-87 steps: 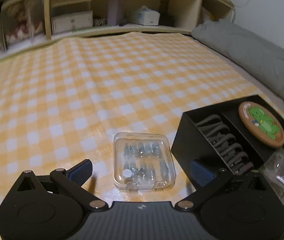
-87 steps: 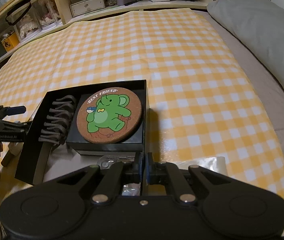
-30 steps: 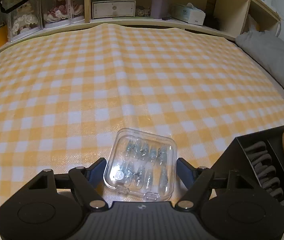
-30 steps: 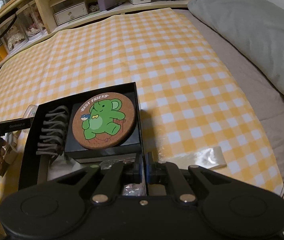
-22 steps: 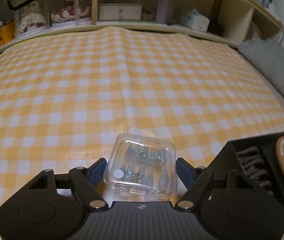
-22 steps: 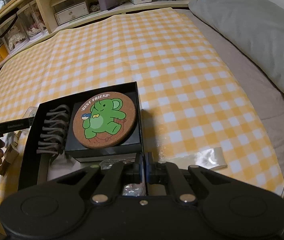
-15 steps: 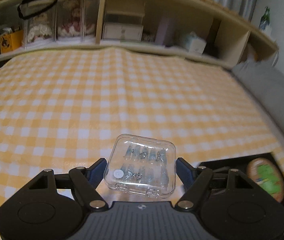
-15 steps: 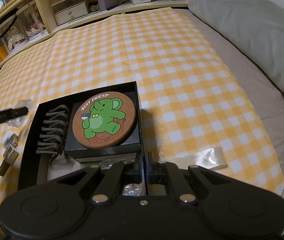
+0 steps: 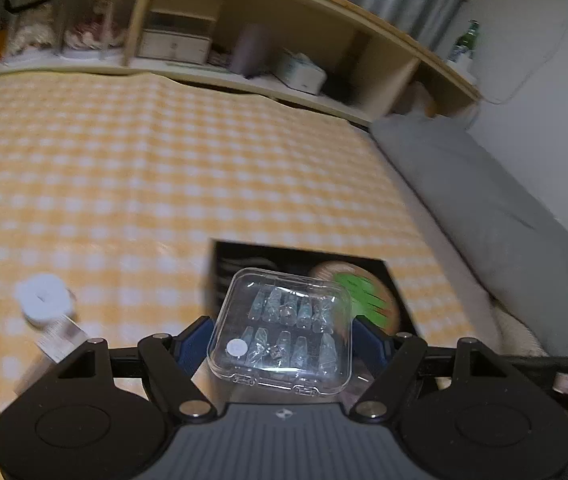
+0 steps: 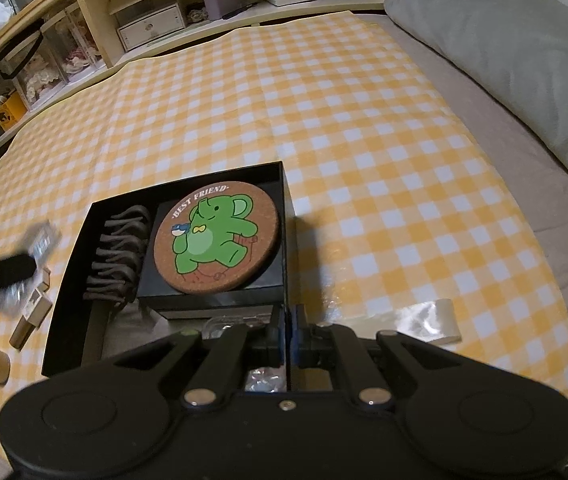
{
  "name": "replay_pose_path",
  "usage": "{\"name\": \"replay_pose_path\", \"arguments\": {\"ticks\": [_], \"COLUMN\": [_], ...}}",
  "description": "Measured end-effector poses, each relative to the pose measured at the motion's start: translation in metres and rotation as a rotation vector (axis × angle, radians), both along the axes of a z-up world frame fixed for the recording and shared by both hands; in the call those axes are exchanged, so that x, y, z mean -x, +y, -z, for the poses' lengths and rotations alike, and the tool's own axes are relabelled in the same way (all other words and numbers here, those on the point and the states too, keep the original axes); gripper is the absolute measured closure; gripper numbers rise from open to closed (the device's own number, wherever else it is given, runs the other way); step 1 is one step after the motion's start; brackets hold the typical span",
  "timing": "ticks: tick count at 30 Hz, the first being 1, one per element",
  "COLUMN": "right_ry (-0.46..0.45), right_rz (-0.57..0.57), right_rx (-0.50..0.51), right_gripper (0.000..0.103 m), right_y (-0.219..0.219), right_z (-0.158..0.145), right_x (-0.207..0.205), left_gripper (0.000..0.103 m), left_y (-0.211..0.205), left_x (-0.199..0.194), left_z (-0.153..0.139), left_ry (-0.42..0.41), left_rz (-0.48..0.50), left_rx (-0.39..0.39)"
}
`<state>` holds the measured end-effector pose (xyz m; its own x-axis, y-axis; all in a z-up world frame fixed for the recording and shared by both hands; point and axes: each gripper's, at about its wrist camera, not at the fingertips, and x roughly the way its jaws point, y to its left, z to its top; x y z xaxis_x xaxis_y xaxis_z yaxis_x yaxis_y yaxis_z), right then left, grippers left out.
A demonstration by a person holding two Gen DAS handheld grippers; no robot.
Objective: Organize rigid objects
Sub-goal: 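Lower the silver-item box into the tray beside the black box and release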
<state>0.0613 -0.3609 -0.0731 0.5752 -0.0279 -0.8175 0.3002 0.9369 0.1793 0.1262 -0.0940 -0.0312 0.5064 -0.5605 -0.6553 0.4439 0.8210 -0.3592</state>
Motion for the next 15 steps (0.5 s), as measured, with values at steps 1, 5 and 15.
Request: {"name": "replay_pose_path", "arguments": {"ticks": [1,5,15], "right_ry": [-0.001,-0.002,-0.003], "right_rz": [0.0,0.002,0.008], "right_rx": [-0.004,-0.032,-0.052], "right_gripper": [0.099,0.099,0.098], "right_y": [0.0,-0.003,-0.005], "right_z": [0.0,0.001,0.002], "right_x": [0.0,0.001,0.001], "left_gripper": [0.028,0.028,0.028], "left_y": [-0.005,-0.024,-0.047], "left_x": [0.003,0.014,0.009], "left_z": [0.0,0.008,0.039], "left_ry": [0.006,0.045,0.137], "left_rz": [0.013,0.063,0.081], "left_rx": [0.005,0.0,0.005]}}
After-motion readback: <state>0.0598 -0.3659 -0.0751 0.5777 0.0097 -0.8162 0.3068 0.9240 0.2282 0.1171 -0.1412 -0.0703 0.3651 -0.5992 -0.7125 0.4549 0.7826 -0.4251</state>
